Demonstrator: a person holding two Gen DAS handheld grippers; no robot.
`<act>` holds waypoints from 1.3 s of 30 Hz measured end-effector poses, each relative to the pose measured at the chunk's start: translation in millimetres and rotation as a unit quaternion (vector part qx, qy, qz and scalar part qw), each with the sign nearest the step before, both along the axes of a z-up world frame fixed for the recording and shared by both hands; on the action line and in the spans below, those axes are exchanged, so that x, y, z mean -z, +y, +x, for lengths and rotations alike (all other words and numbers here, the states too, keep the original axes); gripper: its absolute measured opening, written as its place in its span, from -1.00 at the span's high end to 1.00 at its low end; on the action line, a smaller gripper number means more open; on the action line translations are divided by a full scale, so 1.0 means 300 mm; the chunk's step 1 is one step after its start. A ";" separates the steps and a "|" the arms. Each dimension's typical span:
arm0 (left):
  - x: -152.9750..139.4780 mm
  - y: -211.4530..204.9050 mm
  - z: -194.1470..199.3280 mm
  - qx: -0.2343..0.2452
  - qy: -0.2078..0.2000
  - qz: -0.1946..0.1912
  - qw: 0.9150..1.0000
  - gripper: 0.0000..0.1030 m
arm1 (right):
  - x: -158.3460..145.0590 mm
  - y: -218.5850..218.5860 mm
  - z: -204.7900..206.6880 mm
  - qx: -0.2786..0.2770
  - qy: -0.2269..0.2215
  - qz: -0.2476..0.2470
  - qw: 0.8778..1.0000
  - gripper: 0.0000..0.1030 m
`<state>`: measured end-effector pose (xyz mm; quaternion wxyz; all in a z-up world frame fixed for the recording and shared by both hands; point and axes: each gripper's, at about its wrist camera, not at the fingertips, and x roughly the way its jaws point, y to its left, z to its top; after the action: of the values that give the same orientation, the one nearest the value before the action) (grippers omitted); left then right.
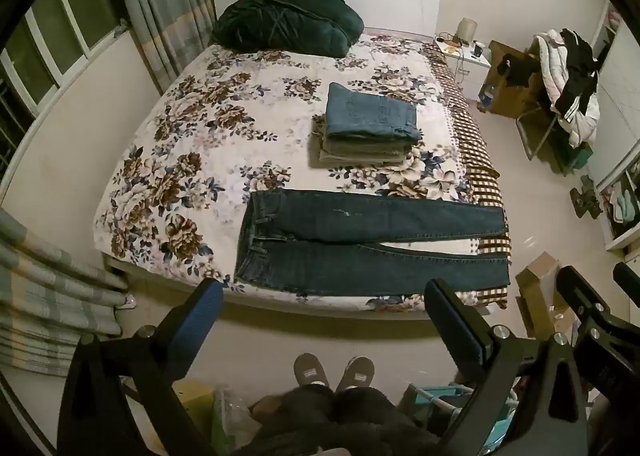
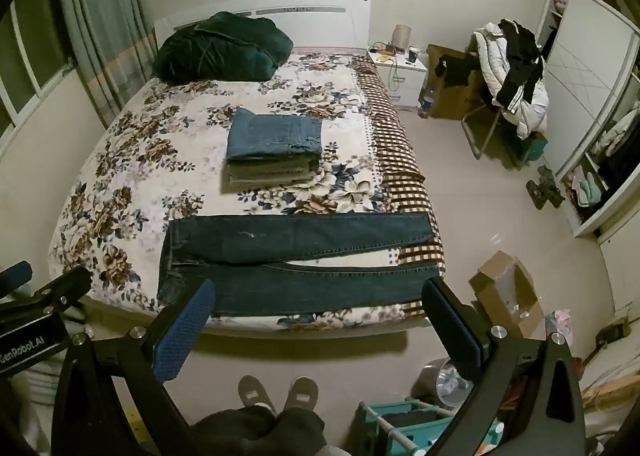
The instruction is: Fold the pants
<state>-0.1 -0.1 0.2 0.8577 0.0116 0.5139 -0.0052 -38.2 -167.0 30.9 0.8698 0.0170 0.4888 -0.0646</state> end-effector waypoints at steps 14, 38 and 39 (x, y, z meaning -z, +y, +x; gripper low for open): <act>-0.027 -0.010 -0.008 0.001 0.001 0.001 1.000 -1.00 | -0.015 -0.008 -0.023 0.001 -0.008 0.004 1.000 -1.00; -0.040 -0.031 -0.008 0.001 -0.005 0.002 1.000 -1.00 | -0.039 -0.011 -0.051 0.002 -0.011 0.006 1.000 -1.00; -0.035 -0.026 -0.008 0.000 -0.006 0.001 1.000 -1.00 | -0.040 -0.012 -0.052 0.003 -0.011 0.006 1.000 -1.00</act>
<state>-2.7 -8.0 10.8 0.8607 0.0123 0.5090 -0.0050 -53.8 -170.5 43.0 0.8750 0.0244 0.4792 -0.0639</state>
